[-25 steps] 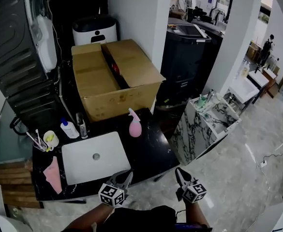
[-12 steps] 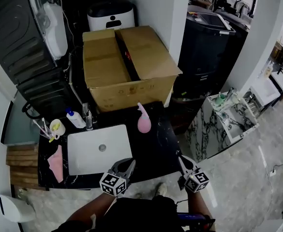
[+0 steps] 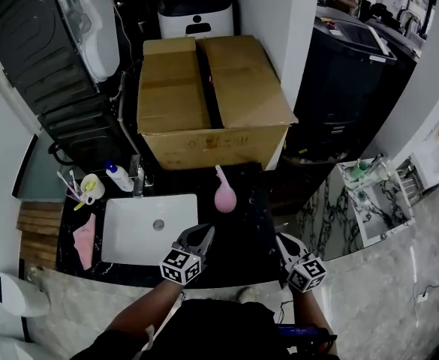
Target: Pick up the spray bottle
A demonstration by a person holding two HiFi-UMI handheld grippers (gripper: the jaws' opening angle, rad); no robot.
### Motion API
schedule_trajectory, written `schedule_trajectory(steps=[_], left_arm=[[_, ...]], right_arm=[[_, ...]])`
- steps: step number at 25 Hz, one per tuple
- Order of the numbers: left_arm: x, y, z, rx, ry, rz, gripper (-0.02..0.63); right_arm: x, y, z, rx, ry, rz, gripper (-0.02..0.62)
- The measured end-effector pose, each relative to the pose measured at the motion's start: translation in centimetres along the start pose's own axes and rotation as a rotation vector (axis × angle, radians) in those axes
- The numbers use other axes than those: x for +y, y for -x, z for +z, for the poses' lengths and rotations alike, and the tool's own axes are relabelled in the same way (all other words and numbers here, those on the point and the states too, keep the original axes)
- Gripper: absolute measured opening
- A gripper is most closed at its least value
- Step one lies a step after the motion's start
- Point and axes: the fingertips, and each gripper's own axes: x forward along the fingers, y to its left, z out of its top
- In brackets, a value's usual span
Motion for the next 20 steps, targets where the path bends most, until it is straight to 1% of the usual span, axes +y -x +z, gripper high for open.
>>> schedule_trajectory(steps=[3,7,11,14,16,20], left_arm=[[0.9,-2.1,0.3,0.005,-0.025,0.059,0.009],[1.8,-5.1,0.9,0.007,-0.036,0.093,0.012],[2.9,-7.8,0.9,0.028,-0.047,0.141,0.106],[4.0,-9.5,0.7,0.052,-0.05,0.178,0.19],[4.8,-10.5,0.7,0.065,-0.055,0.195,0.216],[6.2,-12.1,0.8,0.079,-0.054,0.241,0.229]], right_arm=[[-1.0,-0.7,0.5,-0.001,-0.017,0.036,0.026],[-2.5,-1.4,0.9,0.003,-0.013,0.064,0.026],[-3.6,-1.3,1.0,0.011,-0.022,0.076,0.026],[-4.5,-0.8,0.9,0.017,-0.03,0.074,0.026],[-5.1,-0.3,0.9,0.026,-0.039,0.072,0.026],[-7.0,1.2,0.6,0.051,-0.018,0.041,0.026]])
